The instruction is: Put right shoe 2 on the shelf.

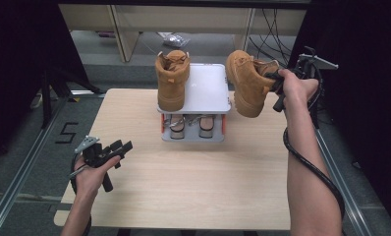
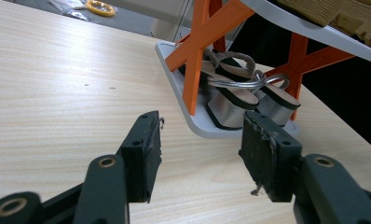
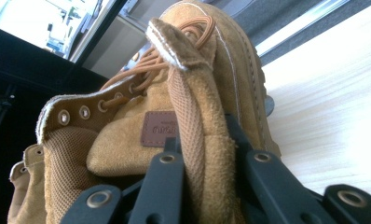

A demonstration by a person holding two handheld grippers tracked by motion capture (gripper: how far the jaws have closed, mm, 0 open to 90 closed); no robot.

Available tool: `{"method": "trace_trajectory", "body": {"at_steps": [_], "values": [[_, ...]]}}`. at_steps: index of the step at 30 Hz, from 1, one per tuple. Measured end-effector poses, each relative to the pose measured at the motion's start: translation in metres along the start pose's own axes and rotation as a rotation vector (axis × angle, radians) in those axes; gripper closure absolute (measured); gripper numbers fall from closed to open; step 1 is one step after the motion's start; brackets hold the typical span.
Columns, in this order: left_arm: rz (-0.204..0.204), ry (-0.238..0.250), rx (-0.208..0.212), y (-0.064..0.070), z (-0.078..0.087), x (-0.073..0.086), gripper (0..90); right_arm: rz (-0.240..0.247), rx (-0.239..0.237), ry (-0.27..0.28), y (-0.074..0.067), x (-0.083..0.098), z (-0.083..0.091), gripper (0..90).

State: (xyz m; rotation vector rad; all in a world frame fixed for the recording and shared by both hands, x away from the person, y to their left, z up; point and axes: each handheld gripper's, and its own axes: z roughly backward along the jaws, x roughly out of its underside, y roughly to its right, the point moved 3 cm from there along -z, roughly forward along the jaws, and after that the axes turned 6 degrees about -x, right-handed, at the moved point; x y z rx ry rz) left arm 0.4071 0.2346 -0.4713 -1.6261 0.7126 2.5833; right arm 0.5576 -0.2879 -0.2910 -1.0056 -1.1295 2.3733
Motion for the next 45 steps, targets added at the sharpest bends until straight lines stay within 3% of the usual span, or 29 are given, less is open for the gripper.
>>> {"method": "trace_trajectory", "body": {"at_steps": [2,3,4,5,6,19,20,21,27,28,29,45], "values": [[-0.004,0.002,0.000,0.000,0.000,0.000,47.3,-0.013,0.006,0.005,-0.003,0.000,-0.002,82.2],[-0.002,0.003,-0.001,0.000,0.000,0.000,47.4,0.007,0.005,0.007,-0.003,0.000,-0.002,82.2],[-0.003,0.003,-0.002,0.000,0.000,0.000,47.4,-0.020,0.003,0.005,-0.006,0.001,-0.003,82.2],[-0.005,0.003,0.000,0.000,0.000,0.000,47.4,0.018,-0.001,0.001,-0.005,0.001,-0.003,82.2],[-0.004,0.003,-0.003,0.000,0.000,0.000,47.4,-0.016,0.000,-0.001,-0.008,0.002,-0.004,82.2],[-0.011,0.002,0.002,-0.001,0.000,0.000,47.5,-0.006,-0.023,-0.013,-0.024,0.008,-0.018,82.1],[-0.013,0.001,0.003,-0.001,0.000,0.000,47.5,0.014,-0.019,-0.009,-0.024,0.008,-0.019,82.1],[-0.013,0.001,0.003,-0.001,0.000,0.000,47.6,-0.003,-0.022,-0.016,-0.027,0.009,-0.020,82.1],[-0.012,0.004,0.004,0.000,0.000,0.000,47.5,0.003,-0.035,-0.015,-0.037,0.011,-0.025,82.0],[-0.013,0.004,0.004,0.000,0.000,0.000,47.5,0.023,-0.036,-0.013,-0.037,0.011,-0.026,82.0],[-0.013,0.004,0.005,0.000,0.000,0.000,47.5,0.002,-0.045,-0.022,-0.040,0.012,-0.028,82.0],[-0.011,0.007,0.004,-0.001,0.001,0.000,47.5,0.017,-0.053,-0.042,-0.057,0.025,-0.051,81.5]]}}
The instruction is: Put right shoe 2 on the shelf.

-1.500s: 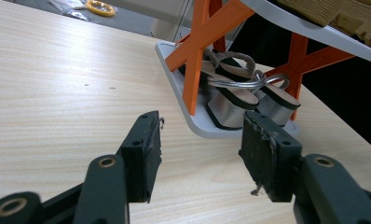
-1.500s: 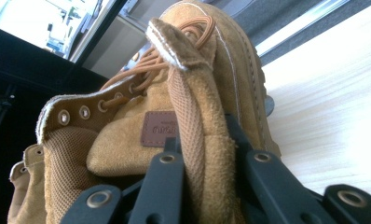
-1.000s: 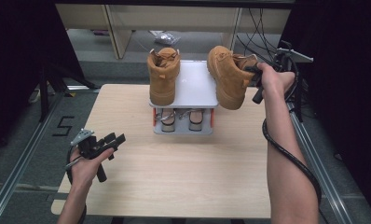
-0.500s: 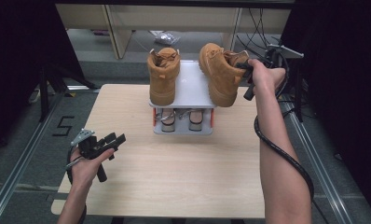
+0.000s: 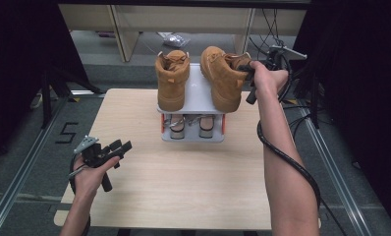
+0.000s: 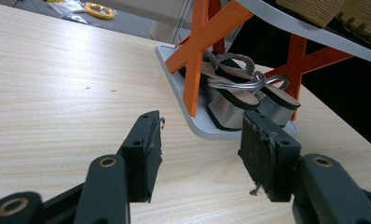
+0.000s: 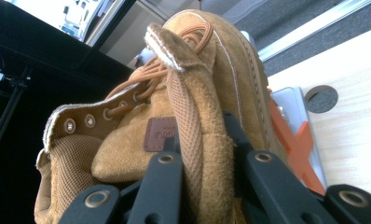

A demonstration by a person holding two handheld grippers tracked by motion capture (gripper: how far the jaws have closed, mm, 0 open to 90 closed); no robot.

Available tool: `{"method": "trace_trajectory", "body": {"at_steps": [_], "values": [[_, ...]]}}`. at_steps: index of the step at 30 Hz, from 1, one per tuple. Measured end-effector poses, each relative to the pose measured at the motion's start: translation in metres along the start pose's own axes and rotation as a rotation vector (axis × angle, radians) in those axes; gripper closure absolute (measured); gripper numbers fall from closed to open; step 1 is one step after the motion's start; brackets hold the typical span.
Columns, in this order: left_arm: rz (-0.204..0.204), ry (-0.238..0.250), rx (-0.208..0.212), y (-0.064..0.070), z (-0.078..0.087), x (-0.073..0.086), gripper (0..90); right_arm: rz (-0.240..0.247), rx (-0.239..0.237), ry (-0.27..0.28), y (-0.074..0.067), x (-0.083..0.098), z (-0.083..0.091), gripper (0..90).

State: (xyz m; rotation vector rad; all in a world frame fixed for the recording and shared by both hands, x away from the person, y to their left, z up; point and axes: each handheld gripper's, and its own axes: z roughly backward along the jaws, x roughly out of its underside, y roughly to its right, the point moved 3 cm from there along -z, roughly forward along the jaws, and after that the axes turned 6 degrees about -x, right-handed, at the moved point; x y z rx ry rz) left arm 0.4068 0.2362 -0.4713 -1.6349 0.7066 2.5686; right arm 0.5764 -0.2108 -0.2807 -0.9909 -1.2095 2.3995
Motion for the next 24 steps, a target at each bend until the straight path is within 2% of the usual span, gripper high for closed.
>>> {"method": "trace_trajectory", "body": {"at_steps": [11,15,19,21,22,24], "values": [[0.000,0.000,-0.001,-0.001,0.000,0.000,47.5,0.001,-0.004,-0.002,-0.006,0.007,-0.014,80.7],[-0.002,-0.002,0.000,-0.001,0.000,0.001,47.5,0.019,-0.003,0.002,-0.008,0.008,-0.017,79.4],[0.000,-0.004,-0.003,-0.002,0.000,0.002,47.4,0.060,-0.010,0.012,-0.011,0.008,-0.021,74.1],[0.001,-0.003,-0.004,-0.003,0.000,0.002,47.4,0.074,-0.038,0.024,-0.015,0.010,-0.024,66.1],[0.001,-0.003,-0.004,-0.003,0.000,0.001,47.3,0.101,-0.051,0.020,-0.018,0.012,-0.027,63.8],[0.002,0.002,-0.001,-0.003,0.001,0.001,47.3,0.145,-0.020,0.030,-0.021,0.012,-0.025,61.8]]}}
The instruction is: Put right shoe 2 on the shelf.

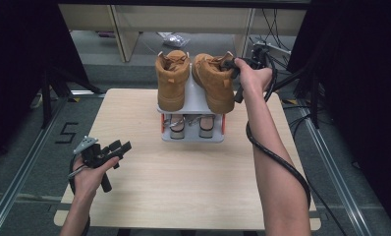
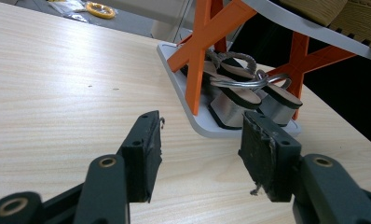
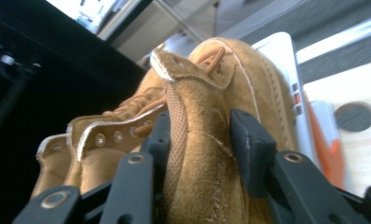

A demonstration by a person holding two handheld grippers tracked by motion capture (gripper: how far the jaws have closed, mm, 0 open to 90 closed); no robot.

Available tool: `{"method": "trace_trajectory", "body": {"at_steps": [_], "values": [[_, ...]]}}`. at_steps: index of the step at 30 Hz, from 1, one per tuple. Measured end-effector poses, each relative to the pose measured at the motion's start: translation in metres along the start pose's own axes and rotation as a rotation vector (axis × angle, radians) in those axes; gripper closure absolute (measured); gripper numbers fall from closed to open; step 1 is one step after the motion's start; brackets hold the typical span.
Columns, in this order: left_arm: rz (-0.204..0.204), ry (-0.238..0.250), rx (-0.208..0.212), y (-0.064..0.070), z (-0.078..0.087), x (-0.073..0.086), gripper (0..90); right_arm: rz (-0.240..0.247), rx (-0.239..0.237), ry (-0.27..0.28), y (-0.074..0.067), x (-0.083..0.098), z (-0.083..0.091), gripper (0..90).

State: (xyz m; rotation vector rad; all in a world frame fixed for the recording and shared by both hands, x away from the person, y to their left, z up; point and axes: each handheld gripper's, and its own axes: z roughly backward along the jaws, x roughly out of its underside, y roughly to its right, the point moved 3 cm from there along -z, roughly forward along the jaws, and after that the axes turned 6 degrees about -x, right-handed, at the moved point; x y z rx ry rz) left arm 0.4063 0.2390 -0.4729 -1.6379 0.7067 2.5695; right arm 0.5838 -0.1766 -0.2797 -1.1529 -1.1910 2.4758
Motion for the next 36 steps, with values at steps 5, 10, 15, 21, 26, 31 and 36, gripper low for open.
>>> {"method": "trace_trajectory", "body": {"at_steps": [5,10,15,21,26,31,36], "values": [[0.000,0.003,-0.001,-0.001,0.000,0.000,47.0,0.007,-0.045,0.052,-0.003,-0.004,0.009,51.7],[-0.009,-0.001,0.000,0.001,0.001,0.000,46.9,0.013,-0.063,0.098,-0.003,-0.009,0.031,49.3],[-0.013,0.004,-0.004,0.003,0.002,0.000,46.9,0.000,-0.050,0.113,0.013,-0.009,0.055,53.2],[-0.022,0.001,-0.009,0.004,0.004,-0.001,47.3,0.001,0.007,0.035,0.050,0.007,0.065,63.4],[-0.018,-0.004,-0.006,0.003,0.004,0.000,47.9,0.013,0.042,-0.025,0.074,0.026,0.060,80.2],[-0.019,-0.009,-0.005,0.004,0.004,0.001,48.3,0.027,0.031,-0.125,0.082,0.048,0.054,90.0],[-0.021,-0.009,-0.006,0.004,0.004,0.000,48.5,0.062,0.020,-0.186,0.075,0.064,0.049,90.0]]}}
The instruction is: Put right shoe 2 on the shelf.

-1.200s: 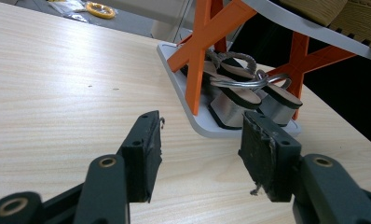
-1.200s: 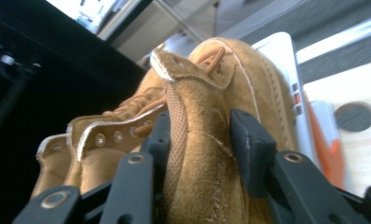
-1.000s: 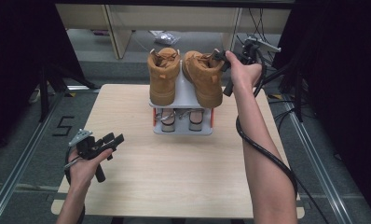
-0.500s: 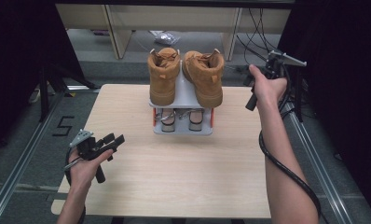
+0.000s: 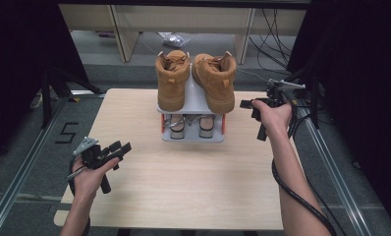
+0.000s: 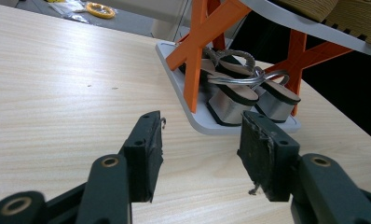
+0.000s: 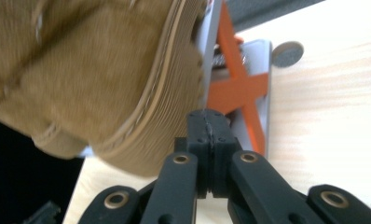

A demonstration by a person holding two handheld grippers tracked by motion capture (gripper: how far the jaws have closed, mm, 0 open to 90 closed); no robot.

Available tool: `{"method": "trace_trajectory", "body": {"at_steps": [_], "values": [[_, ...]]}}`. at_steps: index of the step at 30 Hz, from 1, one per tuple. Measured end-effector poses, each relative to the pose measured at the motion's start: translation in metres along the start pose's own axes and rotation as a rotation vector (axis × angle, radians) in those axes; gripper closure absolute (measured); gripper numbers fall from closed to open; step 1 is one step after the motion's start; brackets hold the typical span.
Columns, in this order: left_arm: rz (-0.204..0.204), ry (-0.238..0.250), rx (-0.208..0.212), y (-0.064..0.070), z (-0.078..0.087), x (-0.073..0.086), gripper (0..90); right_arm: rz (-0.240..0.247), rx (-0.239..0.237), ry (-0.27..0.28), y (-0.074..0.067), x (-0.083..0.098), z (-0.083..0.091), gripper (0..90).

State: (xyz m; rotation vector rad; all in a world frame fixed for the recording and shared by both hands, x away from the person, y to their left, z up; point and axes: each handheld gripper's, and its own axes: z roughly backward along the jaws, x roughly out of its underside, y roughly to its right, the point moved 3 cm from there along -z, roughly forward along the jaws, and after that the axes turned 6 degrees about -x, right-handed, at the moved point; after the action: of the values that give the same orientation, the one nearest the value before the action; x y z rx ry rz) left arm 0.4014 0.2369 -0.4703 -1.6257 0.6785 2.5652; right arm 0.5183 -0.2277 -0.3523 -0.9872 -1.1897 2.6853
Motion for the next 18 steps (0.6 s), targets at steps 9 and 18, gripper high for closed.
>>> {"method": "trace_trajectory", "body": {"at_steps": [9,18], "values": [[-0.001,0.000,-0.002,-0.001,0.000,0.000,48.5,0.041,0.004,-0.027,-0.012,0.015,-0.011,90.0],[-0.004,-0.008,-0.002,0.001,-0.002,0.002,48.4,0.024,0.005,0.009,-0.015,0.017,-0.017,90.0]]}}
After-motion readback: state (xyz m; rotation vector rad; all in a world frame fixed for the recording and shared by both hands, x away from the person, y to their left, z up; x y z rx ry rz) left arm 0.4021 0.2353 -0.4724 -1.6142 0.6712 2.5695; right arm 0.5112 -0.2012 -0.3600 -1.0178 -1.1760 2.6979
